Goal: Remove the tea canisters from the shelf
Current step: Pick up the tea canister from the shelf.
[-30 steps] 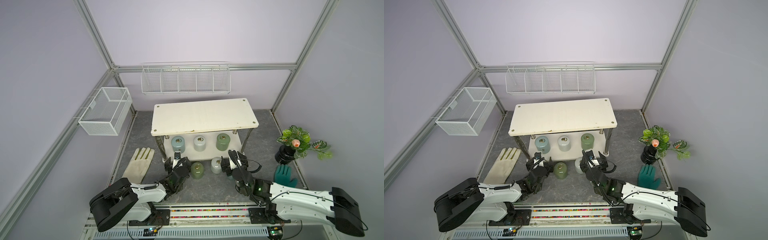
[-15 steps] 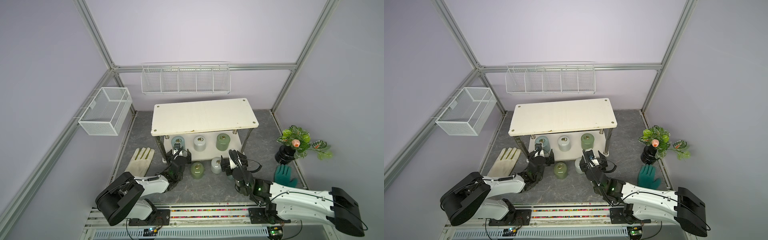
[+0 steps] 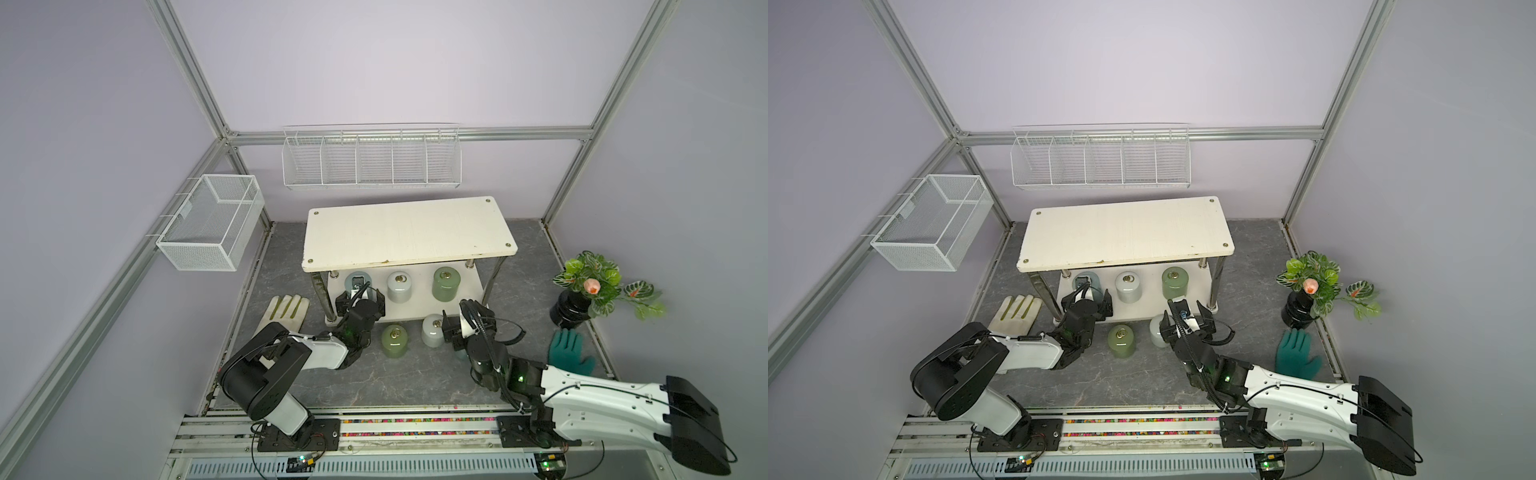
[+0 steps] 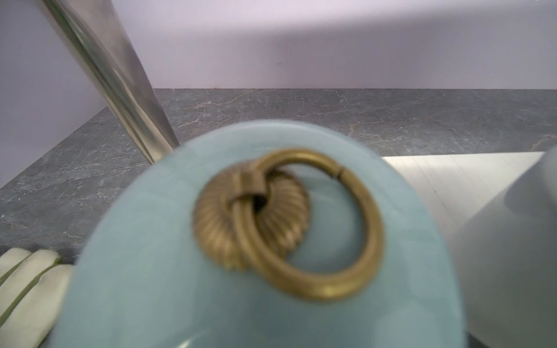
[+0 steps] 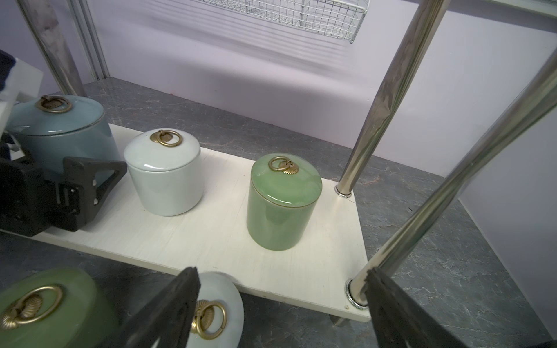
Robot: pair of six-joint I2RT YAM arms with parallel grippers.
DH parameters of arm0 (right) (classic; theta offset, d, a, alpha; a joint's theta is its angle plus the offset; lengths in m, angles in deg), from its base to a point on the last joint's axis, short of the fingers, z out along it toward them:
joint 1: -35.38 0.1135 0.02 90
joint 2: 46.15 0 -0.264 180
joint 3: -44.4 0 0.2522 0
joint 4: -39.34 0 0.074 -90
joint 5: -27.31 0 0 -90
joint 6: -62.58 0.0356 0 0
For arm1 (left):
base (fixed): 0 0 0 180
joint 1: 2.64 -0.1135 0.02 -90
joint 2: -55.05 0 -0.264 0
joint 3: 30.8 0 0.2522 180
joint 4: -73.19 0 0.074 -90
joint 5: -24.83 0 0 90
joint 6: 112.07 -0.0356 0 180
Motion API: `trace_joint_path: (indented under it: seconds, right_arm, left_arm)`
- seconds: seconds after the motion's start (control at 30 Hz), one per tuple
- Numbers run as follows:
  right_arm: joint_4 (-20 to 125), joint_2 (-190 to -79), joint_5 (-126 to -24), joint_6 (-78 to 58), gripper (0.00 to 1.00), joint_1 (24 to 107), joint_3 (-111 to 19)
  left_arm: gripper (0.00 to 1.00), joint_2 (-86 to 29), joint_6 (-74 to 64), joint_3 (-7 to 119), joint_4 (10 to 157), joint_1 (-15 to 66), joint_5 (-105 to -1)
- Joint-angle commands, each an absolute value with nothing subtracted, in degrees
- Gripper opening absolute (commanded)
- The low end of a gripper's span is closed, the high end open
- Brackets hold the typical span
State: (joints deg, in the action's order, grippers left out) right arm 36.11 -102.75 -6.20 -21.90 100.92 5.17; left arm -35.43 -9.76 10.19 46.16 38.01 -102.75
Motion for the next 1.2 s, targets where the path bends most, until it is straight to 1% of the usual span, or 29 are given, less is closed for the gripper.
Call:
trace_joint_path:
  seconds: [0.0, 0.23, 0.37, 0.6, 0.73, 0.9, 0.97, 1.17]
  right_arm:
    - [34.04, -103.37, -7.04, -22.71, 0.89, 100.36, 5.79]
    - [34.03, -103.81, -7.63, -22.61, 0.89, 99.63, 5.68]
    - [34.38, -103.63, -7.93, -22.44, 0.89, 99.32, 5.68]
    - [34.47, -103.96, -8.16, -22.12, 0.89, 98.86, 5.69]
    - [34.29, -104.16, -8.29, -21.98, 0.89, 98.67, 5.76]
    - [34.12, -104.61, -8.55, -21.75, 0.89, 98.49, 5.77]
    - [33.95, -104.69, -8.57, -21.68, 0.89, 98.50, 5.85]
    - [33.68, -105.17, -8.85, -21.57, 0.89, 98.25, 5.85]
  left_arm:
    - [1.00, -36.36, -10.13, 11.96, 44.19, 36.64, -102.52]
    - [0.99, -37.91, -9.48, 13.43, 44.27, 34.82, -102.26]
    - [0.95, -39.16, -8.85, 14.17, 44.19, 34.63, -101.66]
    - [0.90, -39.44, -8.72, 14.08, 44.06, 34.61, -101.45]
    - [0.85, -39.43, -8.65, 13.31, 43.36, 34.55, -101.56]
    - [0.81, -39.18, -8.91, 12.60, 42.98, 34.56, -101.56]
    - [0.76, -38.88, -8.83, 12.21, 42.55, 34.59, -101.43]
    - [0.74, -36.42, -8.59, 10.45, 42.39, 34.63, -102.00]
